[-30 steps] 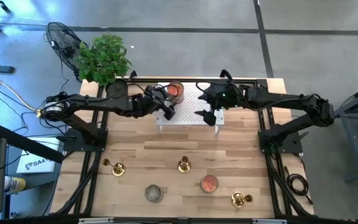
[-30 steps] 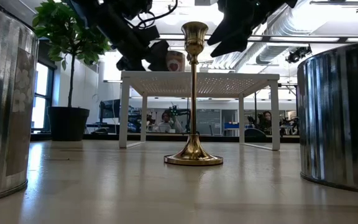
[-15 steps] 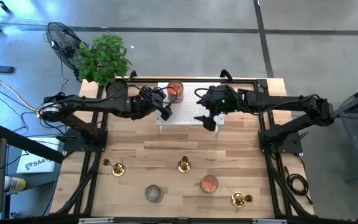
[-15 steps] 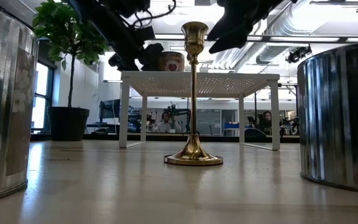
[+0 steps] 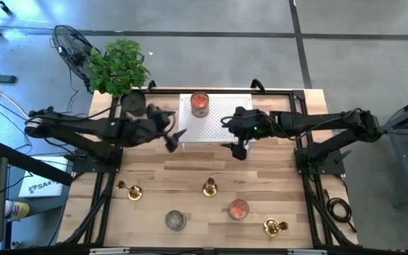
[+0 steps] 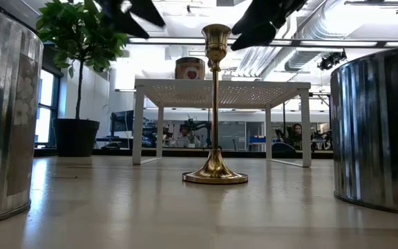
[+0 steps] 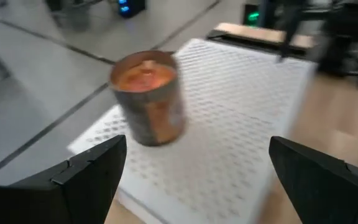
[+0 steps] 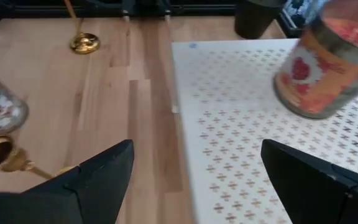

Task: Pick & Place candle stick holders
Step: Put the left gold candle holder on the shelf

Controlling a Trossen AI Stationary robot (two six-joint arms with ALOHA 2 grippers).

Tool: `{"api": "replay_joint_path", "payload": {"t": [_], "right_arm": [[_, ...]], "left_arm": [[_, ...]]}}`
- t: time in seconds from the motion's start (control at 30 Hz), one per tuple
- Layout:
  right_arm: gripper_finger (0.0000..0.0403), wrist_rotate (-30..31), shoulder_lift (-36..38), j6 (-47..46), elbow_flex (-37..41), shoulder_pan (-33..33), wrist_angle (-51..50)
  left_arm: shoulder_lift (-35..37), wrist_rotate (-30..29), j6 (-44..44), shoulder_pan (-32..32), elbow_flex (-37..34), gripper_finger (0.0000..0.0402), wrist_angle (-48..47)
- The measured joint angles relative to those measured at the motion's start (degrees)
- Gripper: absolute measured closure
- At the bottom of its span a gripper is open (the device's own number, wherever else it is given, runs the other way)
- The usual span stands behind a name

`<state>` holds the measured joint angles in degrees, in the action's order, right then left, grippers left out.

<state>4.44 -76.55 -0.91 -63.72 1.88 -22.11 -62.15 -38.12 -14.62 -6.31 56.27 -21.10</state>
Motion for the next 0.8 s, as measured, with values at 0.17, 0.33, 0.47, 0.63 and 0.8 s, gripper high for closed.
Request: {"api": "replay_joint_path", "payload": {"t": [0.17, 0.33, 0.47, 0.63, 0.8], "right_arm": [[0.0057, 0.9, 0.0, -0.4, 0.0, -4.0, 0.0], [0.0057, 4.4, 0.0, -0.7, 0.0, -8.0, 0.1], [0.0057, 5.6, 0.0, -2.7, 0.0, -10.7, 0.1], [0.0057, 8.7, 0.0, -3.4, 0.0, -14.2, 0.1], [0.0057, 14.0, 0.0, -4.2, 0.0, -16.6, 0.9]], "left_arm": [[5.2, 0.4, -6.0, -7.8, 0.0, 0.0015, -8.3], [7.6, 0.2, -9.7, -14.4, 0.0, 0.0015, -13.6], [9.4, -1.2, -9.9, -19.1, 0.0, 0.0015, -14.3], [11.4, -4.8, -10.7, -23.3, 0.0, 0.0015, -16.1], [12.5, -9.5, -12.9, -26.0, 0.0, 0.0015, -19.1]]}}
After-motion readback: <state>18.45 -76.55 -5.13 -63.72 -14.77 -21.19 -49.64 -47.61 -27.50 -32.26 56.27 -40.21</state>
